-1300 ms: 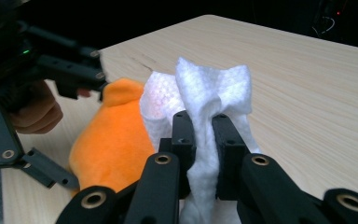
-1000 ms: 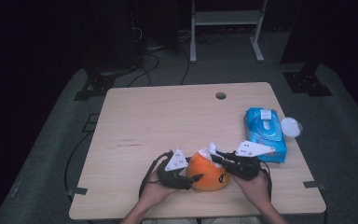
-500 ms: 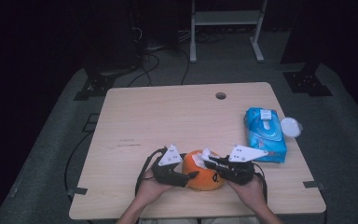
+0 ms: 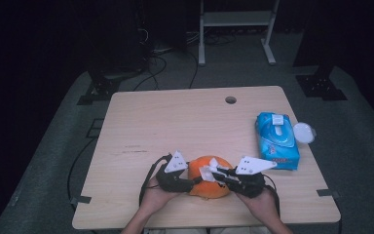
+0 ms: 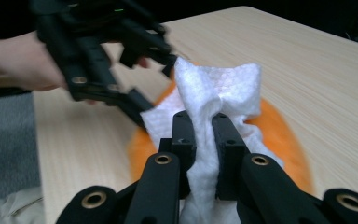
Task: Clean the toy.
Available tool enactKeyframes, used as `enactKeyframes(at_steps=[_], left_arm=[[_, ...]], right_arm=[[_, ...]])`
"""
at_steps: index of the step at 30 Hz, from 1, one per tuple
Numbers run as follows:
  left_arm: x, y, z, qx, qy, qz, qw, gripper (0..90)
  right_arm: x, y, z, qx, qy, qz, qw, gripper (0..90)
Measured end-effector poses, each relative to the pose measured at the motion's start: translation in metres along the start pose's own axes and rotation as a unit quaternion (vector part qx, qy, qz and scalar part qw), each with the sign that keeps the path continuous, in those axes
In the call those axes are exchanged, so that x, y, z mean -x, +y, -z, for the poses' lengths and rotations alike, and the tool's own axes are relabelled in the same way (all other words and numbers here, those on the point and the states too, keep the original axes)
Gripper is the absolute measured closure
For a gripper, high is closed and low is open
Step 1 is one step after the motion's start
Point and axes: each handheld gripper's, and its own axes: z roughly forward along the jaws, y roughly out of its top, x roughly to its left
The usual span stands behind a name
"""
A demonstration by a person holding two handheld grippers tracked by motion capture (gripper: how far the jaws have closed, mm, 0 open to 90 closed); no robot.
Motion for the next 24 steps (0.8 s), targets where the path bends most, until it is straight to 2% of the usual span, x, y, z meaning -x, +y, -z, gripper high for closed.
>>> enactKeyframes(at_steps=[3, 5, 8, 10, 12, 14, 16, 19, 22, 24], left_arm=[[0.000, 0.000, -0.001, 0.001, 0.001, -0.001, 1.0000, 40.7], [0.000, 0.001, 0.000, 0.001, -0.001, 0.000, 1.0000, 40.7], [0.000, 0.002, 0.002, 0.012, -0.017, 0.005, 0.9998, 37.1], [-0.002, 0.005, 0.001, 0.020, -0.021, 0.023, 0.9993, 26.9], [-0.005, 0.006, -0.001, 0.025, -0.029, 0.040, 0.9984, 19.8], [-0.004, 0.006, -0.003, 0.025, -0.026, 0.041, 0.9985, 21.0], [-0.002, 0.005, -0.003, 0.019, -0.009, 0.026, 0.9994, 30.0], [-0.001, 0.004, -0.001, 0.020, -0.003, 0.020, 0.9996, 36.6], [-0.002, 0.004, -0.001, 0.023, -0.004, 0.024, 0.9994, 36.9], [-0.001, 0.004, -0.001, 0.023, -0.005, 0.024, 0.9994, 36.7]], right_arm=[[0.017, -0.007, 0.007, 0.000, -0.026, -0.027, 0.9993, 80.7], [0.023, -0.009, 0.010, 0.002, -0.035, -0.035, 0.9988, 80.7], [0.022, -0.008, 0.009, -0.001, -0.037, -0.032, 0.9988, 80.7], [0.020, -0.008, 0.008, 0.003, -0.031, -0.024, 0.9992, 80.7], [0.017, -0.007, 0.006, 0.011, -0.014, -0.023, 0.9996, 80.6], [0.012, -0.005, 0.004, 0.015, -0.001, -0.011, 0.9998, 80.5], [0.009, -0.004, 0.002, 0.010, -0.001, 0.001, 1.0000, 80.5], [0.019, -0.006, 0.006, 0.009, -0.012, -0.021, 0.9997, 80.6], [0.030, -0.011, 0.010, 0.003, -0.039, -0.033, 0.9987, 80.6], [0.033, -0.012, 0.011, 0.003, -0.043, -0.043, 0.9982, 80.5]])
